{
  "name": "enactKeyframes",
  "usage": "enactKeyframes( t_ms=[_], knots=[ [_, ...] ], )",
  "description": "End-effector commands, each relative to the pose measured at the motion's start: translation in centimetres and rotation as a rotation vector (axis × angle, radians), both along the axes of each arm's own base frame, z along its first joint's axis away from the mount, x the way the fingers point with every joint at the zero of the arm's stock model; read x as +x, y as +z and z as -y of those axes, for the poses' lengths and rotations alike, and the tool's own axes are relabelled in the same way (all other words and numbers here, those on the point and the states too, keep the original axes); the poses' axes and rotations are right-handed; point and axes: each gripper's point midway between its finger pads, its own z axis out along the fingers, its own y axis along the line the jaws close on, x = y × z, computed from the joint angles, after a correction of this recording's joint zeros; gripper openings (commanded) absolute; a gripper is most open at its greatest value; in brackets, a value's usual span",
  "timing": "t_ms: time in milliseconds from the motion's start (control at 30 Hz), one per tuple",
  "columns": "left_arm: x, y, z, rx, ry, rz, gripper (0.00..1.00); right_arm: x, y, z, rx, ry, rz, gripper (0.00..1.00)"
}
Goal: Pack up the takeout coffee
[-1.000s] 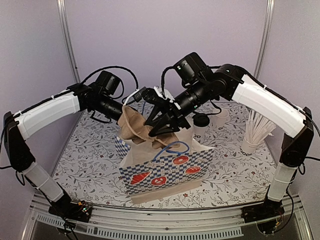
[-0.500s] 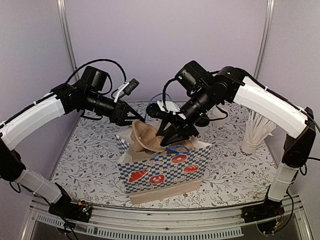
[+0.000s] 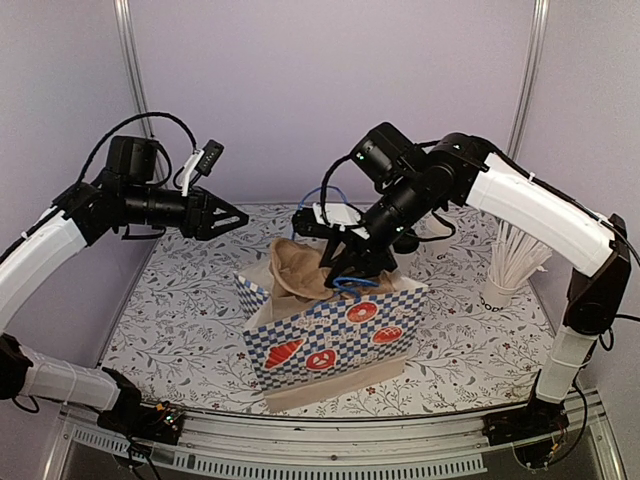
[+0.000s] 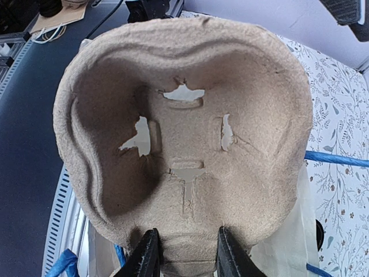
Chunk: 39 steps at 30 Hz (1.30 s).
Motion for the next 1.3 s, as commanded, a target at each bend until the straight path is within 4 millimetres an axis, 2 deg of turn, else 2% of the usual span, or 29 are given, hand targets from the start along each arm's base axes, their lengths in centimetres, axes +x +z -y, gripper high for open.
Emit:
enactKeyframes(
  t_ms=[0, 400, 867, 1067, 1267],
  knots=[
    [0.6, 0.0, -1.1, -0.017, 0.046, 0.015, 0.68, 1.5, -1.0, -0.6, -0.037, -0.061, 0.029, 0.32],
    [0.5, -1.3, -2.8, -0.013, 0.067, 0.01, 0.68, 0.8, -5.6, 1.4, -0.241, -0.025, -0.004, 0.34],
    [0.7, -2.5, -3.4, -0.02, 0.074, -0.006, 0.68, -1.6, -10.8, 4.1, -0.481, 0.009, 0.011, 0.38],
    [0.8, -3.0, -3.5, -0.017, 0.078, -0.017, 0.68, -1.9, -12.6, 4.7, -0.536, 0.003, -0.018, 0.39],
    [0.9, -3.6, -3.5, -0.017, 0.078, -0.025, 0.68, -1.3, -14.5, 4.9, -0.589, -0.015, -0.011, 0.39]
  ],
)
